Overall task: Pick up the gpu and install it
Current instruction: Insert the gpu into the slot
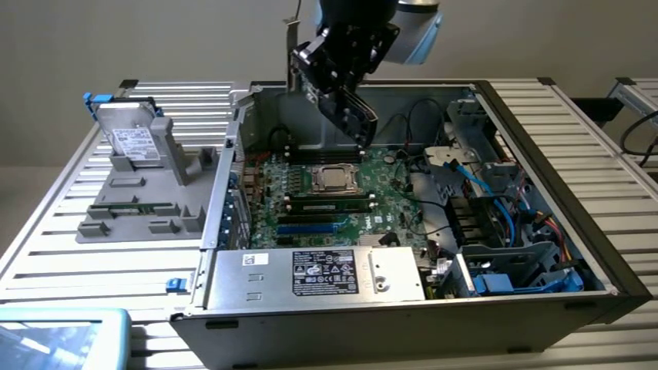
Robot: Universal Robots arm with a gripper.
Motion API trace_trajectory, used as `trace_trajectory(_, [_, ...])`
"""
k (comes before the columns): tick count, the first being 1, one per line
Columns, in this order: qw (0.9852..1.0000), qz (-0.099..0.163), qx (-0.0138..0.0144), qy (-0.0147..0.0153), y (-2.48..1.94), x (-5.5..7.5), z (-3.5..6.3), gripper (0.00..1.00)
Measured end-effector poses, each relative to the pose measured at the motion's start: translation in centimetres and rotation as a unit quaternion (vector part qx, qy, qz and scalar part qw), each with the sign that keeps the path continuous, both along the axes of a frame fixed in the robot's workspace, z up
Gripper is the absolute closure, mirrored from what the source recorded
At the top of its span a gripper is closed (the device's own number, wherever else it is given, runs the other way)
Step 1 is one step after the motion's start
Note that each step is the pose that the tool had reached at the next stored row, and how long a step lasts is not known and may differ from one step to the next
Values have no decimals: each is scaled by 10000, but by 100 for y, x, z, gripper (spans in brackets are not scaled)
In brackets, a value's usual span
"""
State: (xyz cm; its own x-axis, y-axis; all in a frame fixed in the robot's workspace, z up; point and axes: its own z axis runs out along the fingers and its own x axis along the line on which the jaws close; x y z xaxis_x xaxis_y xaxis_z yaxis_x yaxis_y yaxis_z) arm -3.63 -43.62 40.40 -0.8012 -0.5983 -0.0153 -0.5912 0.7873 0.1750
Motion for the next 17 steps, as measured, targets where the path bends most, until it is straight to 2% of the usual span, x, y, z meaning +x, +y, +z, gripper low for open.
trace_trajectory(5, [9990,455,0,0,0,0,-10,72])
trace_trajectory(9, [9967,817,1,0,0,0,-26,72])
trace_trajectory(12, [9941,1085,0,0,0,0,-38,72])
trace_trajectory(14, [9919,1272,0,-1,0,0,-45,72])
trace_trajectory(17, [9881,1538,-7,-25,0,1,-51,72])
